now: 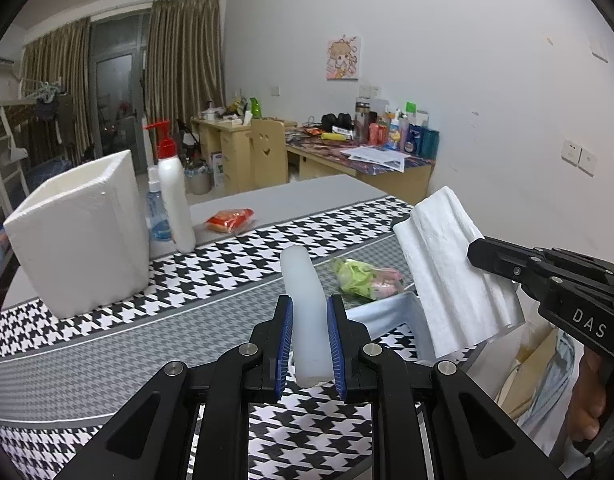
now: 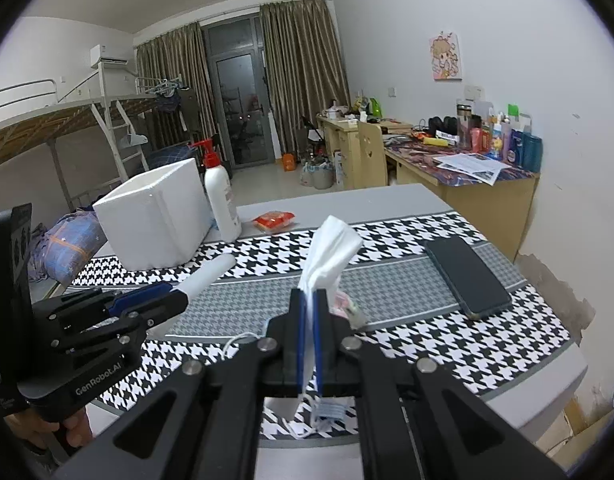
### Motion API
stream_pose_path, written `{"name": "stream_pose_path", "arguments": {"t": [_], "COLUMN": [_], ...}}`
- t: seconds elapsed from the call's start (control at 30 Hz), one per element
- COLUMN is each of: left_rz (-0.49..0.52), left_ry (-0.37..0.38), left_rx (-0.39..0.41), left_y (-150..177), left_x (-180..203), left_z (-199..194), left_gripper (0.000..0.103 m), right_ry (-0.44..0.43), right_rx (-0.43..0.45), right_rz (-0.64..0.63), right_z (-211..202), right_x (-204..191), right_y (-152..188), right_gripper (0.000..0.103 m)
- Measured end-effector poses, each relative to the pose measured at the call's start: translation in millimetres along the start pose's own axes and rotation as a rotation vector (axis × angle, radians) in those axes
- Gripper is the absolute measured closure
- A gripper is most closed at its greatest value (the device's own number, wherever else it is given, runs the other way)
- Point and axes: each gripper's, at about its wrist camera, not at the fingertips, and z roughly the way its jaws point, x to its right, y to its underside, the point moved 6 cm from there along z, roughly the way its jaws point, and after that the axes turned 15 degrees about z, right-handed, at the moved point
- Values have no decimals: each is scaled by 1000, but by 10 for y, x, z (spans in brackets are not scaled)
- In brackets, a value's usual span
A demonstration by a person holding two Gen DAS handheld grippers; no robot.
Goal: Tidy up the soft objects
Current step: 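Lift the foam tube with the left tool while the right tool carries the tissue toward the box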
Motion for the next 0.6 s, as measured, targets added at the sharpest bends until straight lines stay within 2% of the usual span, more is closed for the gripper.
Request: {"name": "stream_pose_path", "arguments": {"t": [0.6], "left_rz": [-39], "left_ry": [-67], "left_rx": [19], "left_y": [53], "left_x": [-430], "left_z": [-183], "left_gripper": [84], "right_ry": [-70], "right_rx": [-1], "right_rz": [-41], "right_z": [154], "right_x": [-429], "right_y": [-31], "right_gripper": [97]}}
